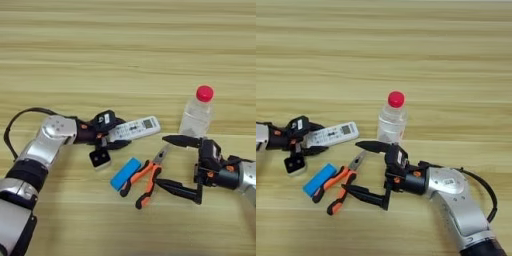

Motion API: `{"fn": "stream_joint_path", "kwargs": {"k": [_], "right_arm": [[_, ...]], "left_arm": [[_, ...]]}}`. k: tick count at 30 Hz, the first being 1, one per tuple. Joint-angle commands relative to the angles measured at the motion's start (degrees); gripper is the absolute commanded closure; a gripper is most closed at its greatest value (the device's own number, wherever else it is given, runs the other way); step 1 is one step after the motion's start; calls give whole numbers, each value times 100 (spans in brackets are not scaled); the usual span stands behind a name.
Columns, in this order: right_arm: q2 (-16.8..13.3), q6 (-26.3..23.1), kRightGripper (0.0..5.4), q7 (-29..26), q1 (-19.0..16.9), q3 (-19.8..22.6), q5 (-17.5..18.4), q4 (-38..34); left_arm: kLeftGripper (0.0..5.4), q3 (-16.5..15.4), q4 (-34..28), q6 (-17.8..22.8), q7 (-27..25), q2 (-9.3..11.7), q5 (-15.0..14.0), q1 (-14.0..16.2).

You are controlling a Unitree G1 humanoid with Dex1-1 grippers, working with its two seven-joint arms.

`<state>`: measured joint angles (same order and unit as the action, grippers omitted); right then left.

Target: Move the objects on the table

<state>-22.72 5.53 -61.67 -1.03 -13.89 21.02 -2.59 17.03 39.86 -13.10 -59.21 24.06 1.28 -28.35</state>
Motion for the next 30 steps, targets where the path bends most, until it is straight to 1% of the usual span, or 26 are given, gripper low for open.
{"fn": "stream_joint_path", "kwargs": {"k": [1, 13, 19, 27, 30], "right_arm": [[-27, -12, 0, 4, 27, 38, -15, -8], [-58, -12, 0, -21, 3, 72, 4, -32], [-80, -26, 0, -38, -16, 97, 23, -57], [-91, -28, 0, -61, -10, 125, 29, -47], [-86, -29, 0, -57, -7, 133, 40, -60]], "left_arm": [[161, 24, 16, -10, -1, -38, 91, 82], [54, -141, -402, -32, -2, -85, -105, 278], [4, -268, -795, 12, -12, -128, -325, 413], [4, -324, -1084, 78, 23, -122, -425, 537], [4, -395, -1275, 89, 29, -167, -554, 601]]}}
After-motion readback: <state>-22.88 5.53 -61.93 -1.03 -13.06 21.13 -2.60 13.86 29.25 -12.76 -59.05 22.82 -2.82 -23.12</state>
